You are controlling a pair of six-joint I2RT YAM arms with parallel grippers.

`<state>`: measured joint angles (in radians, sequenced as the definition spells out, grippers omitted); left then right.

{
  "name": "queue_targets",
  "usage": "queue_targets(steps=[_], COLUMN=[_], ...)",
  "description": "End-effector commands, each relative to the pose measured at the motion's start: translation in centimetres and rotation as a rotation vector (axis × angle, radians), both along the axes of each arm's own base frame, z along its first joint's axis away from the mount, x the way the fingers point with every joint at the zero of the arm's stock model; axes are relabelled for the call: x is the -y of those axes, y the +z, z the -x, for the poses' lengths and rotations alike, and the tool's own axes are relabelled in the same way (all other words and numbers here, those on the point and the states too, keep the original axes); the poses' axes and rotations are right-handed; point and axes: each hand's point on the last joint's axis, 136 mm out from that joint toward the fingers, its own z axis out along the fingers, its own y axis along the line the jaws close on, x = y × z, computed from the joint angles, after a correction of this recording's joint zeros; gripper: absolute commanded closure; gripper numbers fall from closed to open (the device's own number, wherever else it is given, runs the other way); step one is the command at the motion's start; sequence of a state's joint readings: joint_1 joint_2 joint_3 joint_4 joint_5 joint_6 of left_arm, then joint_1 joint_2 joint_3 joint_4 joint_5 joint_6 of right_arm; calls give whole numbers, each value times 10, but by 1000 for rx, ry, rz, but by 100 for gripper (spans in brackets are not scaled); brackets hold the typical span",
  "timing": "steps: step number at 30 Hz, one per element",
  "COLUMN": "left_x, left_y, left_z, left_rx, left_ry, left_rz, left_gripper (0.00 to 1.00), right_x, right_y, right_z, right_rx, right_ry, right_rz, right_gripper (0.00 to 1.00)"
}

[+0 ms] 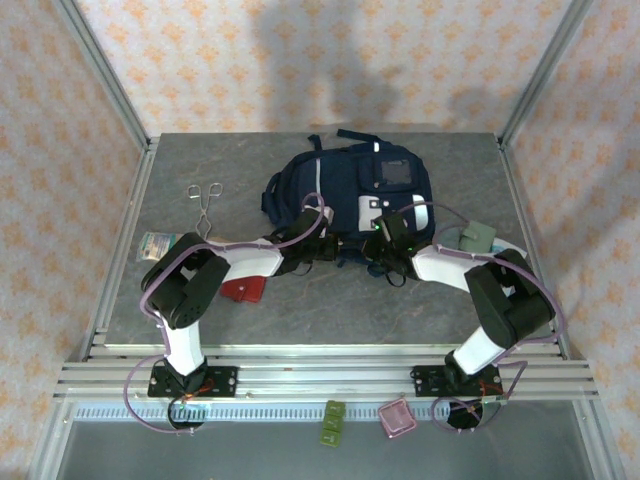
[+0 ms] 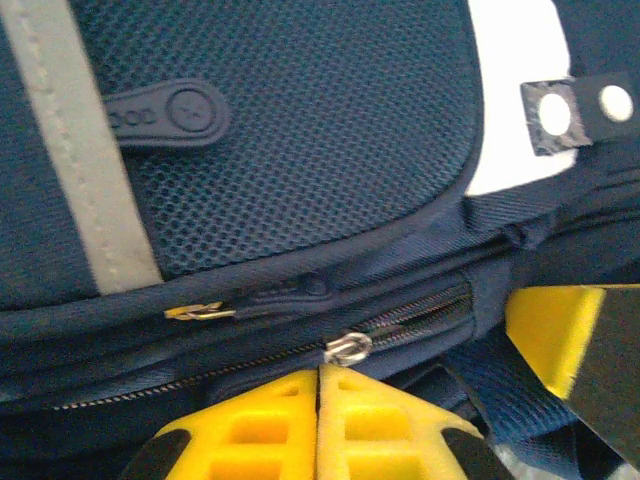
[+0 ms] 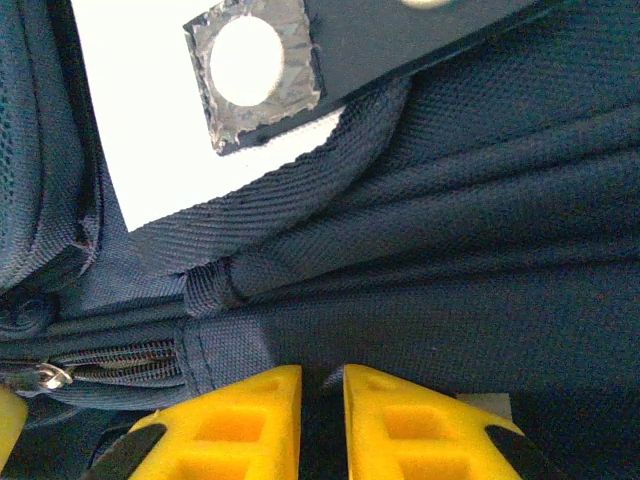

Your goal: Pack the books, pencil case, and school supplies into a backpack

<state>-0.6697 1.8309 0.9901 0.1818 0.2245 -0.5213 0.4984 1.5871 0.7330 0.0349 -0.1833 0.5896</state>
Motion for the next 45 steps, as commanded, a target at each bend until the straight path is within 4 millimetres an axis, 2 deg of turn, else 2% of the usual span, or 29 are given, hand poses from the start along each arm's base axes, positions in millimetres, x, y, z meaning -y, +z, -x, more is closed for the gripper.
queue_targets(steps=[1,3,6,9,15,18,19,20,26,31,32,38,41,43,45], left_x=[10,7,-7,-21,-24,-19,-15,-11,6,16,16,19,17,13,10], left_y=[20,23,24,18,1,-6,-20,-24,-34,-32,-31,-22,-23,-26,-29], left_z=[7,5,-4,-11,-20,-23,-20,-19,-3,10,12,11,7,4,2], left_rx=[18,26,46,43,18,7,-23,-37,-88,-104,-105,-89,-86,-84,-84], left_ry=[-70,-59,-7,35,39,12,-13,-37,-151,-233,-243,-259,-248,-236,-223], left_rz=[27,14,-53,-146,-229,-245,-256,-248,-215,-169,-165,-160,-183,-211,-230], left_gripper=[92,89,70,58,48,47,46,47,47,63,70,85,78,68,63], right_x=[11,12,14,14,13,13,13,13,16,16,16,16,17,17,17], right_y=[-9,-10,-11,-11,-10,-10,-10,-10,-11,-13,-13,-12,-12,-12,-11], right_z=[1,2,3,4,3,3,3,3,3,2,1,-1,0,0,0], right_rx=[-16,-18,-20,-19,-18,-16,-16,-18,-17,-23,-22,-22,-22,-23,-22], right_ry=[-22,-26,-28,-30,-27,-28,-28,-29,-35,-36,-36,-41,-44,-43,-44], right_rz=[50,54,54,51,42,38,38,40,45,43,41,40,38,36,36], right_gripper=[82,82,82,82,82,82,82,82,82,82,82,82,82,82,82])
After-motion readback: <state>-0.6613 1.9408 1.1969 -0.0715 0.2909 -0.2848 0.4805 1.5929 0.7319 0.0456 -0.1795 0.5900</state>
